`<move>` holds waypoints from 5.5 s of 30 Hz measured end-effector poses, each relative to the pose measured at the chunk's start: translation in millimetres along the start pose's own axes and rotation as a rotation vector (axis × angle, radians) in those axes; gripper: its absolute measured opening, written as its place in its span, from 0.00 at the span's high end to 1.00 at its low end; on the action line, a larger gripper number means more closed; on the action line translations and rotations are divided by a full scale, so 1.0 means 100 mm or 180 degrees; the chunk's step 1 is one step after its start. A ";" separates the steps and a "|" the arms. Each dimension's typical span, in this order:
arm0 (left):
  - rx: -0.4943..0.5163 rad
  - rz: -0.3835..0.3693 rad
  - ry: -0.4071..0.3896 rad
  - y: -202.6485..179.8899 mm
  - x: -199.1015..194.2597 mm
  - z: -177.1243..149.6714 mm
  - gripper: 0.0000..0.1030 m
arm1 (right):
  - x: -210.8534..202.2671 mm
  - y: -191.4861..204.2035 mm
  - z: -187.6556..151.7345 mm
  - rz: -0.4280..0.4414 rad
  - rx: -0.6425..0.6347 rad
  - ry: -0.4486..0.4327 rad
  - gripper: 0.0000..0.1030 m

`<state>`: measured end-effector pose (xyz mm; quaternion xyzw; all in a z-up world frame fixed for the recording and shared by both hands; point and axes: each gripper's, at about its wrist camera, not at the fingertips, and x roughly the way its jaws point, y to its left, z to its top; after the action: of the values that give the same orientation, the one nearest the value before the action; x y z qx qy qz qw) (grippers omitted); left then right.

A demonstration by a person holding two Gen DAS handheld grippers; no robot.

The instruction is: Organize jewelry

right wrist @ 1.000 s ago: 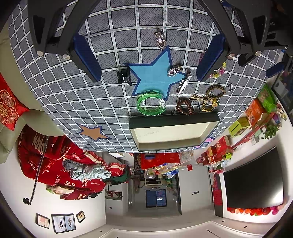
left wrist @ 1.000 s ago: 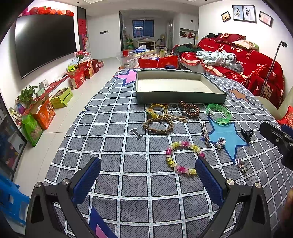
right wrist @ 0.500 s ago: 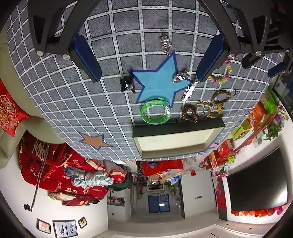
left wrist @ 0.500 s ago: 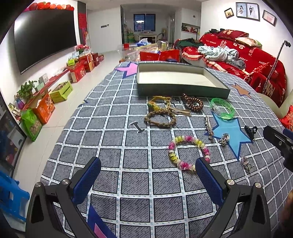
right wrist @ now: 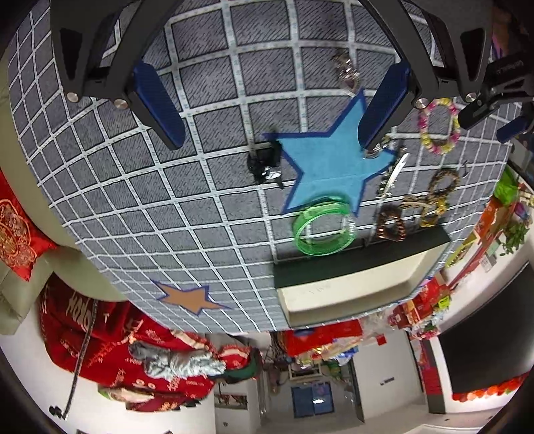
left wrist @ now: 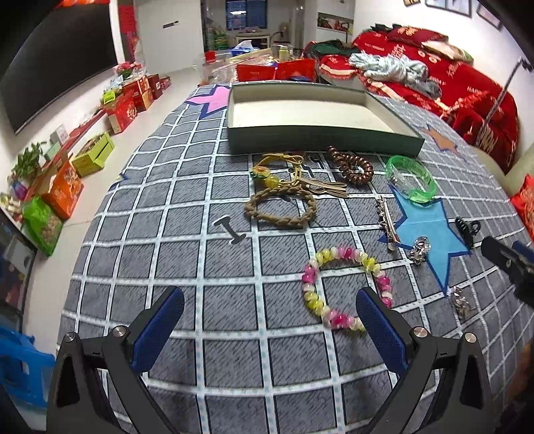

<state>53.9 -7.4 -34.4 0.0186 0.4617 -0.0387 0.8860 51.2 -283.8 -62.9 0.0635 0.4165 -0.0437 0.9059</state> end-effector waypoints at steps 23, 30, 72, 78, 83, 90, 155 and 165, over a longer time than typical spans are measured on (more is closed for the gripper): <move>0.0328 -0.0344 0.0099 -0.23 0.18 0.12 0.46 | 0.48 0.07 0.19 -0.0128 -0.0110 0.0352 0.67; 0.0314 -0.0649 0.0145 -0.15 0.18 0.13 0.73 | 0.43 0.10 0.20 -0.0078 -0.0059 0.0338 0.73; 0.0030 -0.0637 0.0216 0.26 0.24 0.47 0.82 | 0.17 0.44 0.71 0.0471 -0.0004 0.0123 0.74; -0.0010 -0.0619 0.0209 0.26 0.20 0.42 0.33 | 0.12 0.47 0.65 0.0512 -0.0012 0.0119 0.74; 0.0097 -0.0550 0.0194 0.21 0.36 0.40 0.00 | 0.12 0.45 0.62 0.0519 0.0014 0.0121 0.73; -0.0021 -0.0357 0.0199 0.13 0.77 0.39 0.00 | 0.10 0.45 0.59 0.0535 0.0002 0.0103 0.74; 0.0184 -0.0304 0.0000 -0.04 2.05 2.34 0.75 | 2.07 0.85 2.11 0.0422 -0.0253 0.0382 0.73; 0.0300 -0.0109 -0.0067 -0.13 2.03 2.31 0.74 | 2.06 0.91 2.09 0.0381 -0.0346 0.0381 0.35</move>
<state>357.3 -47.0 -67.9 0.0520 0.4503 -0.0757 0.8881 353.4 -231.3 -77.1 0.0415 0.4671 0.0371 0.8824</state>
